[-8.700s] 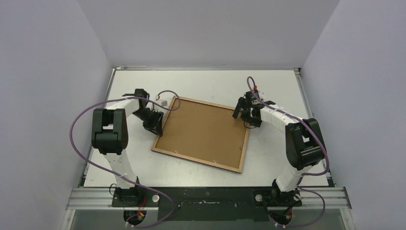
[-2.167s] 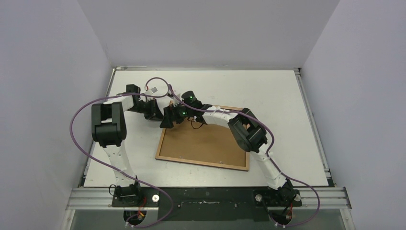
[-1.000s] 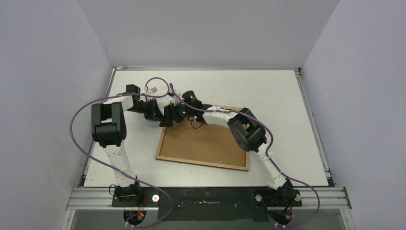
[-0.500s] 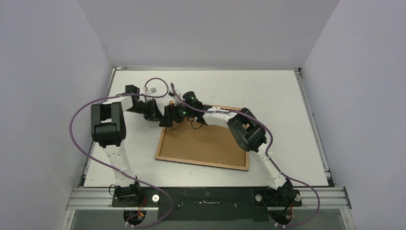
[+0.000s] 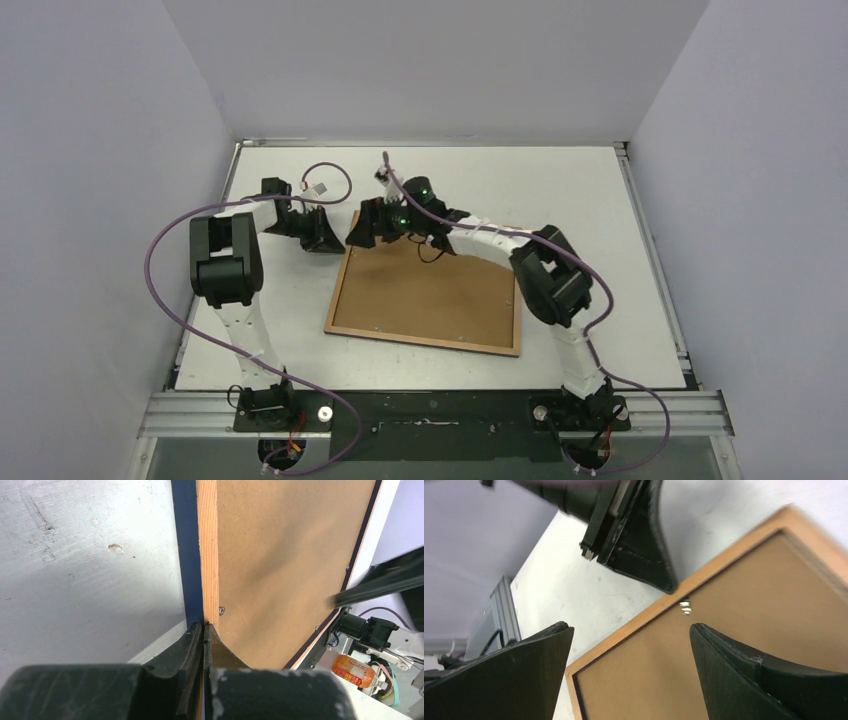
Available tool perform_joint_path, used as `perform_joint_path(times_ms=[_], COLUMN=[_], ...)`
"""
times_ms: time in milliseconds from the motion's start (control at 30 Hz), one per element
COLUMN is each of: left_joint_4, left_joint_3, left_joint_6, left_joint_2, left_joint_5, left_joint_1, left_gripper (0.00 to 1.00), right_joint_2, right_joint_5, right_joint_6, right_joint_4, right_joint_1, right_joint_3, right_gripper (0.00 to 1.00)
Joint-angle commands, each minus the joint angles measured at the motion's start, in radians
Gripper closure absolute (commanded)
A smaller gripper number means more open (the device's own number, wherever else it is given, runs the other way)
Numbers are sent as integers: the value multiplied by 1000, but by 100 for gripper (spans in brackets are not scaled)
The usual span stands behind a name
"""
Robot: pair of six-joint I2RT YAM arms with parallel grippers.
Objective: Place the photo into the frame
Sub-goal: Install the photo frame at the center of the board, then adjust the photo frame at the center of the board.
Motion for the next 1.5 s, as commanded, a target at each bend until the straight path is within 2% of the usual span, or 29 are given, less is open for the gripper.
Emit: perform_joint_path(times_ms=[0, 133, 233, 267, 433, 567, 767, 900, 1033, 1300, 1433, 1467], left_joint_4=[-26, -33, -37, -37, -66, -71, -95, -58, -65, -210, -320, -347], left_joint_3=[-18, -22, -29, -32, -46, -72, -103, -155, -170, -157, -122, -105], left_joint_6=[50, 79, 103, 116, 190, 257, 322, 341, 369, 528, 610, 619], left_joint_2=[-31, -30, -33, -36, -57, -80, -87, -115, -126, -113, -89, -84], left_joint_5=[-62, -67, -69, -70, -61, -60, -79, -98, -122, -65, -48, -46], left_joint_1=[10, 10, 10, 10, 7, -2, -52, -126, -216, -313, -338, -334], left_gripper=[100, 100, 100, 100, 100, 100, 100, 100, 100, 100, 100, 96], right_joint_2=[-285, -417, -516, -545, -609, -563, -491, -423, -316, -137, -74, -61], right_joint_5=[218, 539, 722, 731, 713, 650, 478, 400, 364, 302, 304, 309], right_joint_6=[35, 38, 45, 51, 58, 60, 73, 86, 87, 53, 53, 51], right_joint_4=[-43, -366, -482, -492, -481, -471, -376, -323, -331, -393, -400, -404], right_joint_1=[-110, -225, -319, -356, -490, -528, -548, -545, -525, -499, -496, -496], right_joint_3=[-128, -231, -350, -393, -530, -560, -560, -496, -355, -82, -6, 13], right_gripper=[10, 10, 10, 10, 10, 10, 10, 10, 10, 10, 10, 10])
